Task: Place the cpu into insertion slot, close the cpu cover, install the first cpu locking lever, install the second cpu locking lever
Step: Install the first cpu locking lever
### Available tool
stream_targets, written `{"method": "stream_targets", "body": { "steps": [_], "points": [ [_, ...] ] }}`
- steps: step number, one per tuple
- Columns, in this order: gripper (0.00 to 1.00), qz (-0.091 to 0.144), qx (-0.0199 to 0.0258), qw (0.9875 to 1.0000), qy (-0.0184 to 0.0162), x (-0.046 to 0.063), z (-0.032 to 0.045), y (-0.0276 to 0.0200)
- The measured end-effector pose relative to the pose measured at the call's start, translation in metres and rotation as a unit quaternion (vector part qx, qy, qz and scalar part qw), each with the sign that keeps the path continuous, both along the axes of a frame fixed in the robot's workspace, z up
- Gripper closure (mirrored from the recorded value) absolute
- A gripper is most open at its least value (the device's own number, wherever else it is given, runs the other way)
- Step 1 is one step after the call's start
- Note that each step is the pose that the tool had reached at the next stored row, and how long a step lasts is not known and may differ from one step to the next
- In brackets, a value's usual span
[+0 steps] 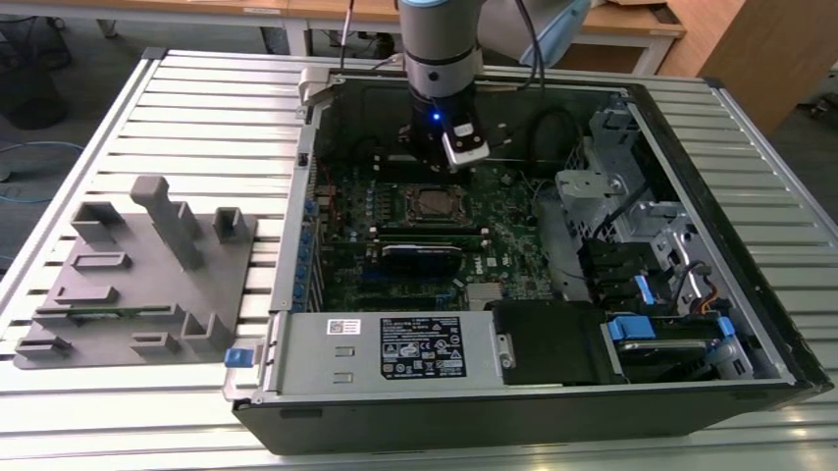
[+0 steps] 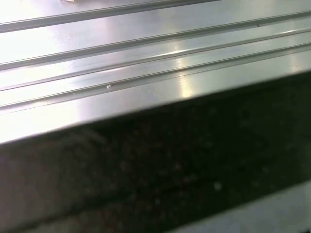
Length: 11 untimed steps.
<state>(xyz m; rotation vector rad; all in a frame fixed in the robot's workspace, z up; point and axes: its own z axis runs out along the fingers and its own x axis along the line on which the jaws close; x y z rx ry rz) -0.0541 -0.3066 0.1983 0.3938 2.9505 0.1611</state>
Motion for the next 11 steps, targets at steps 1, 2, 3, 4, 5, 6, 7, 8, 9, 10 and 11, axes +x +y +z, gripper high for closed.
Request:
{"method": "stream_targets", "body": {
  "steps": [1,2,3,4,5,6,7,8,9,10,11],
  "points": [
    [0.89,0.0,0.0001,1.0,0.0,0.0,0.0014,0.0],
    [0.89,0.0,0.0002,1.0,0.0,0.0,0.003,0.0],
    [0.89,0.0,0.0003,1.0,0.0001,0.0,0.0048,0.0],
    [0.89,0.0,0.0002,1.0,0.0002,0.0,0.0067,0.0],
    [0.89,0.0,0.0002,1.0,0.0002,0.0,0.0086,0.0],
    [0.89,0.0,0.0003,1.0,0.0002,0.0,0.0104,0.0],
    [0.89,0.0,0.0002,1.0,0.0002,0.0,0.012,0.0],
    [0.89,0.0,0.0002,1.0,0.0002,0.0,0.0132,0.0],
    [0.89,0.0,0.0003,1.0,0.0002,0.0,0.0137,0.0],
    [0.89,0.0,0.0004,1.0,0.0002,0.0,0.0137,0.0],
    [0.89,0.0,0.0005,1.0,0.0001,0.0,0.0137,0.0]
  ]
}}
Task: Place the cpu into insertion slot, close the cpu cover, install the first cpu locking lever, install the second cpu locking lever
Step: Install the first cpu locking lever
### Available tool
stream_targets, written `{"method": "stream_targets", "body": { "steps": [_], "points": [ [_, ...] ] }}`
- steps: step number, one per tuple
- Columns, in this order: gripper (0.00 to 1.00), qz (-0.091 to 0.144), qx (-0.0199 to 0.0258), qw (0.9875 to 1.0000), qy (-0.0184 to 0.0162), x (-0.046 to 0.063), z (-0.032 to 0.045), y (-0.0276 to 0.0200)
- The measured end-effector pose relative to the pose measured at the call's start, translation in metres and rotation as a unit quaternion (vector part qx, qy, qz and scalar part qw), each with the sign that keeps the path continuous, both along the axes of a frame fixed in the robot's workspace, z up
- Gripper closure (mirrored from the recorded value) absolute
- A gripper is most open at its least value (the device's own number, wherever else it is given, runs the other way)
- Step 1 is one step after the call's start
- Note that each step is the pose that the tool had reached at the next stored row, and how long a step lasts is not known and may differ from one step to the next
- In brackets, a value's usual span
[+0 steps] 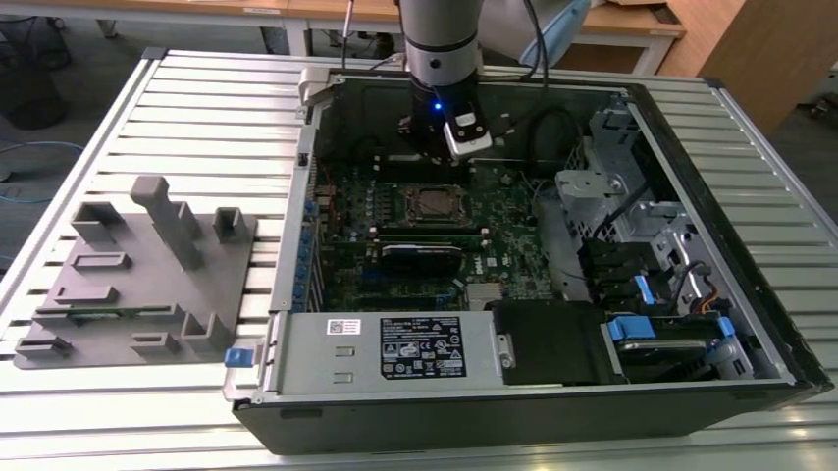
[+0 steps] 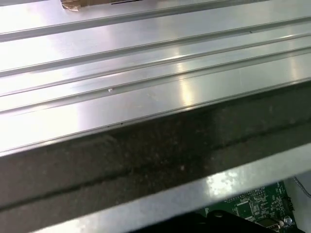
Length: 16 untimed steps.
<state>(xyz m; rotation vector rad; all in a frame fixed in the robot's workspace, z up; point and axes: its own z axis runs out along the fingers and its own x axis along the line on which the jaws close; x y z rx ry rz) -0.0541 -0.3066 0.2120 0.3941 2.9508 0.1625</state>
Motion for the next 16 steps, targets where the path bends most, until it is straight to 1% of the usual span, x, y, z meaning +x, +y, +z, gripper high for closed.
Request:
{"method": "stream_targets", "body": {
  "steps": [6,7,10,12,16],
  "points": [
    [0.89,0.001,-0.0007,1.0,-0.0001,0.0,-0.0001,-0.0001],
    [0.89,0.003,-0.0007,1.0,-0.0008,0.0,-0.0004,-0.0001],
    [0.89,0.011,-0.0007,0.9999,-0.006,-0.0002,-0.0013,-0.0009],
    [0.89,0.014,-0.0006,0.9999,-0.0087,-0.0004,-0.0027,-0.0013],
    [0.89,0.017,-0.0007,0.9998,-0.0095,-0.0008,-0.0085,-0.0018]
  ]
}}
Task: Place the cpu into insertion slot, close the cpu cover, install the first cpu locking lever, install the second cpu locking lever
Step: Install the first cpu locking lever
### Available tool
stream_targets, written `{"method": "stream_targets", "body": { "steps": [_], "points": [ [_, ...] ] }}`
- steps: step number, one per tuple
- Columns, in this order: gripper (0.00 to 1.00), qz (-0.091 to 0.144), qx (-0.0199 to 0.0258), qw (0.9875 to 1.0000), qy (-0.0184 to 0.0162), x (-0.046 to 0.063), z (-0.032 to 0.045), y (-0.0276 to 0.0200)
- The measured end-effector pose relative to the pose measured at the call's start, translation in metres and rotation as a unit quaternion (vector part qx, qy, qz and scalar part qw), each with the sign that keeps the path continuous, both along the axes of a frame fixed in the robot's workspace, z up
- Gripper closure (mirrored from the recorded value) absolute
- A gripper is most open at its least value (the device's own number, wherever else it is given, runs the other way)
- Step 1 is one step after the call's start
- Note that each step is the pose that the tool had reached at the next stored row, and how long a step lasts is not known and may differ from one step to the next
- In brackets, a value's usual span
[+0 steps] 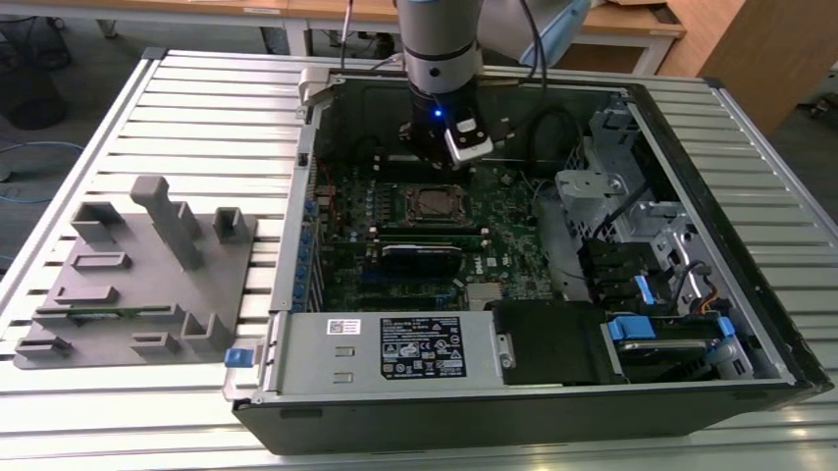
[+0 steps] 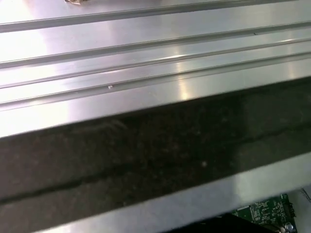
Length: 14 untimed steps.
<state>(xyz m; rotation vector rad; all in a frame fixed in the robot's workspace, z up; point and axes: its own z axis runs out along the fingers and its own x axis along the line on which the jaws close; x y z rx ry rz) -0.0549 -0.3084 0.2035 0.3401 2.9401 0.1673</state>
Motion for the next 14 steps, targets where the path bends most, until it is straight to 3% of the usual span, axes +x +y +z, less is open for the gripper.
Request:
{"method": "stream_targets", "body": {
  "steps": [14],
  "points": [
    [0.89,0.006,0.0001,0.9999,-0.0081,0.0,-0.0072,-0.0005]
  ]
}}
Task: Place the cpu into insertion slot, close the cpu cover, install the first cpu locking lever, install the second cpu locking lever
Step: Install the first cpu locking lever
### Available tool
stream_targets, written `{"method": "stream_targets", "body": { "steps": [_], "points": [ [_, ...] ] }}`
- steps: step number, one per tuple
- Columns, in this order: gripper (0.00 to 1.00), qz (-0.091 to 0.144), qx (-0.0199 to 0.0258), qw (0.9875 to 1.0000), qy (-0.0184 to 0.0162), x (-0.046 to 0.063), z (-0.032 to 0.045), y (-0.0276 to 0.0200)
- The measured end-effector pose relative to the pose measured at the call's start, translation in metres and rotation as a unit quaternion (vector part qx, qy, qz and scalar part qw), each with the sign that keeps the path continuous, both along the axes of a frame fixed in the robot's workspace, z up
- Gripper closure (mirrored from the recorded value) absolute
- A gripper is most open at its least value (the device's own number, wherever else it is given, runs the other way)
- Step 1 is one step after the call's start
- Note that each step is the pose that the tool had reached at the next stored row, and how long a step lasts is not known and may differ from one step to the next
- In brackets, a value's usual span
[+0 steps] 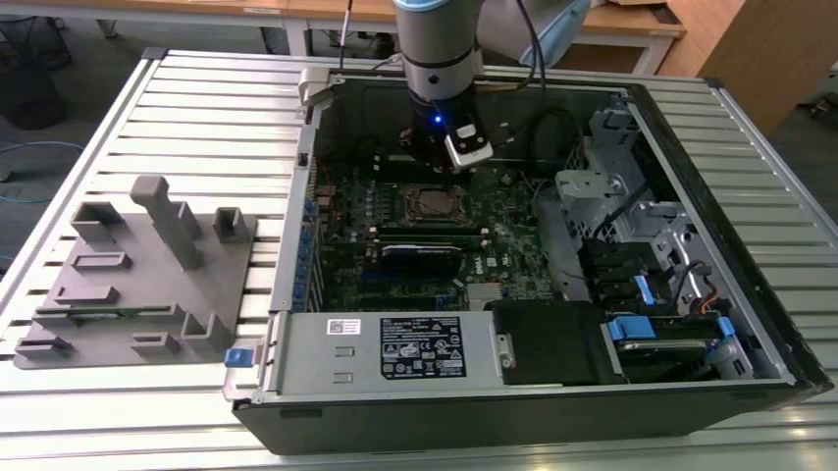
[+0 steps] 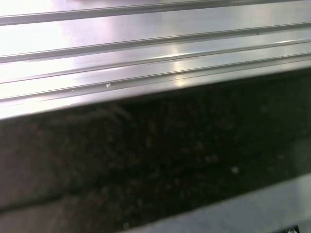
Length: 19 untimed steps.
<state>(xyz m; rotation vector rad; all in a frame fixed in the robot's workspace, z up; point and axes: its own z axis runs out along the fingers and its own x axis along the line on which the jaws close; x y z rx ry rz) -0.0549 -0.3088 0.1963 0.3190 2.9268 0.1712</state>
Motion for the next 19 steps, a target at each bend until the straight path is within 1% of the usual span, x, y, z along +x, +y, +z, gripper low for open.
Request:
{"method": "stream_targets", "body": {
  "steps": [17,19],
  "points": [
    [0.89,0.001,-0.0001,1.0,-0.0004,0.0,-0.0021,-0.0001],
    [0.89,0.001,0.0001,1.0,0.0002,0.0001,-0.0012,-0.0001]
  ]
}}
